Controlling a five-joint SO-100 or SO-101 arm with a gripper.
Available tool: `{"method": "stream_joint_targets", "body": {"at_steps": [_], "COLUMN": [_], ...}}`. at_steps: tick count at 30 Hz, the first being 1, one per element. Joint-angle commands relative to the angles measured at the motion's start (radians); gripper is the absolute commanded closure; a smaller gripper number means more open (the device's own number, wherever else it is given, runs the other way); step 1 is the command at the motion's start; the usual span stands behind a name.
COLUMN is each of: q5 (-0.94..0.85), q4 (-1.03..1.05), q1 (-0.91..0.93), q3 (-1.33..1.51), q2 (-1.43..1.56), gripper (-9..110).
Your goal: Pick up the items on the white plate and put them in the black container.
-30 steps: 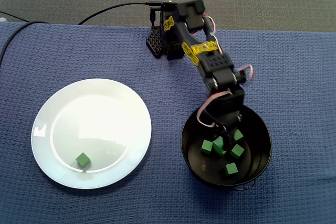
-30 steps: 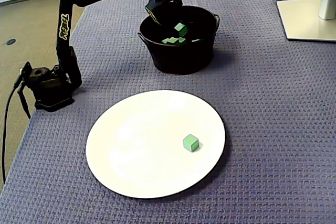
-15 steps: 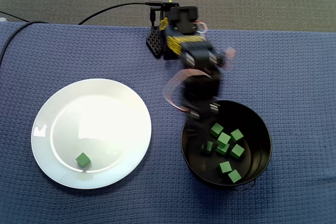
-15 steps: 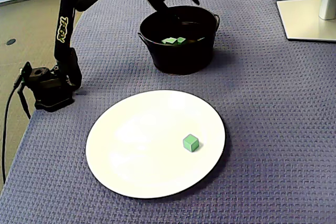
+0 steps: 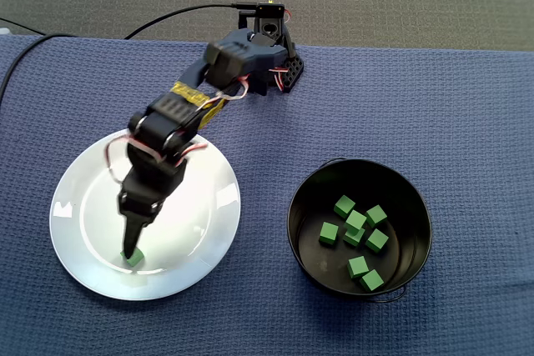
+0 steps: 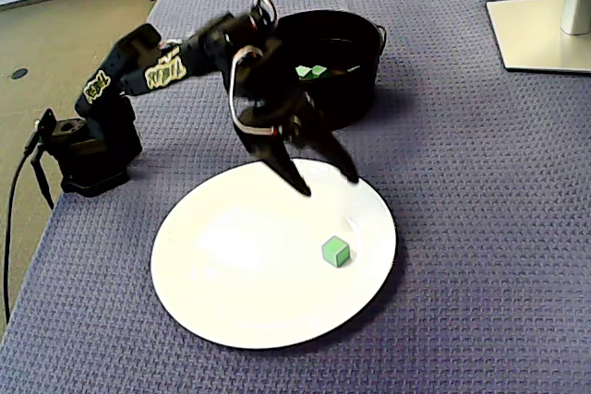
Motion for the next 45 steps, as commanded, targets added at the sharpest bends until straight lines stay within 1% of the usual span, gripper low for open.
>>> {"method": "stream_joint_targets", "body": {"at_steps": [1,9,12,28,41,45], "q5": [0.057,0.092,0.084,0.121,0.141,0.152], "q4": [-0.021,-0.04,-0.064,-0.089,-0.075,-0.038], "q1": [0.038,0.051,0.055,0.023,0.003,0.0], "q3": [-0.064,-0.114,-0.14,-0.167,-0.184,-0.204], "q2": [-0.06,-0.179,-0.213,-0.268,-0.275,-0.262], "gripper": [77,76,80,87,101,102]}}
